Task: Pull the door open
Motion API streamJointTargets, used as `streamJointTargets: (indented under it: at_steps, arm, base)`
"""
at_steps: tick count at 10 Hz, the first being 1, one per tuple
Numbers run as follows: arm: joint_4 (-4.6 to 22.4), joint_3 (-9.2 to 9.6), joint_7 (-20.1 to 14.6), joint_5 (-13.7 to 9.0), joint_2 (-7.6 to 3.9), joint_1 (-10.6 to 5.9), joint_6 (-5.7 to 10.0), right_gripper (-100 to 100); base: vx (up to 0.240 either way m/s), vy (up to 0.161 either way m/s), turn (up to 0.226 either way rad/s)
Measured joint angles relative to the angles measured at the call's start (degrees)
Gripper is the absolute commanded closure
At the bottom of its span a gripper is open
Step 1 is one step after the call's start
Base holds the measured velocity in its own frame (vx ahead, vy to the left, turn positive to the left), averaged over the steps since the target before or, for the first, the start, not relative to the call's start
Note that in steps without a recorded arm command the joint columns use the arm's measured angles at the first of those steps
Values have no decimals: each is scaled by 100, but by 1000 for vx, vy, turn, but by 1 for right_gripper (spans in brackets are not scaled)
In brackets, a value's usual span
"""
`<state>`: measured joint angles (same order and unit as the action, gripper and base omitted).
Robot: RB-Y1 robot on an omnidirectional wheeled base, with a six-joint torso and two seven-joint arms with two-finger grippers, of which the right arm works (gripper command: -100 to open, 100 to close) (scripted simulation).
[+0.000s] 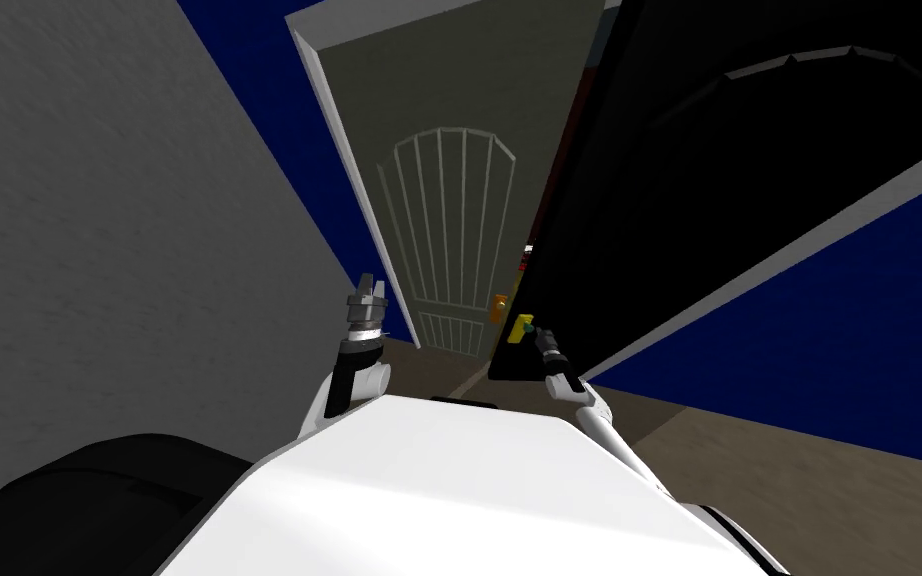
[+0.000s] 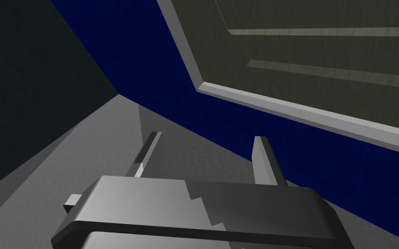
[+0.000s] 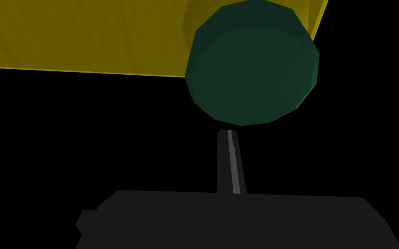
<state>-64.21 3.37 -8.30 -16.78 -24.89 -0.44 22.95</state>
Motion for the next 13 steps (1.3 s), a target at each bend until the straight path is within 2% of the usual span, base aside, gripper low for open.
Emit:
streamJointTargets:
  at_steps: [1,8,13]
  arm:
    - [19,37,-38,-9,-60,44,48,-100]
    - [-557,562,-261,-58,-266,254,128,-100]
    - [-424,489,-222,-27,-175,142,143,-100]
  base:
    - [-206,-51,65]
    - [-189,-3,40]
    - [175,-3,42]
